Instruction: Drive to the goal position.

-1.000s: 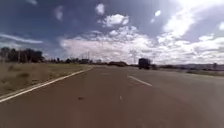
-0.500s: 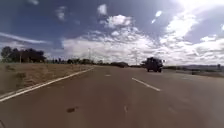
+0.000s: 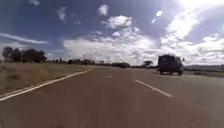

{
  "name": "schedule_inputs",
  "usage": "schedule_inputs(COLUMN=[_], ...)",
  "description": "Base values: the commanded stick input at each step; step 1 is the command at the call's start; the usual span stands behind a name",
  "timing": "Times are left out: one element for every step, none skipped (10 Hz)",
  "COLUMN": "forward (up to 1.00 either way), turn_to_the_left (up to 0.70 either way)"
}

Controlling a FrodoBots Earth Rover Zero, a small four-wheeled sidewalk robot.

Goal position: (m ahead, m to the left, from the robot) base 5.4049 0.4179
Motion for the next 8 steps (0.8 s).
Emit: schedule_inputs(forward=[1.00, 1.00, 1.00, 1.00, 1.00, 1.00, 1.00, 1.00], turn_to_the_left=[0.00, 0.00, 0.00, 0.00, 0.00, 0.00, 0.00, 0.00])
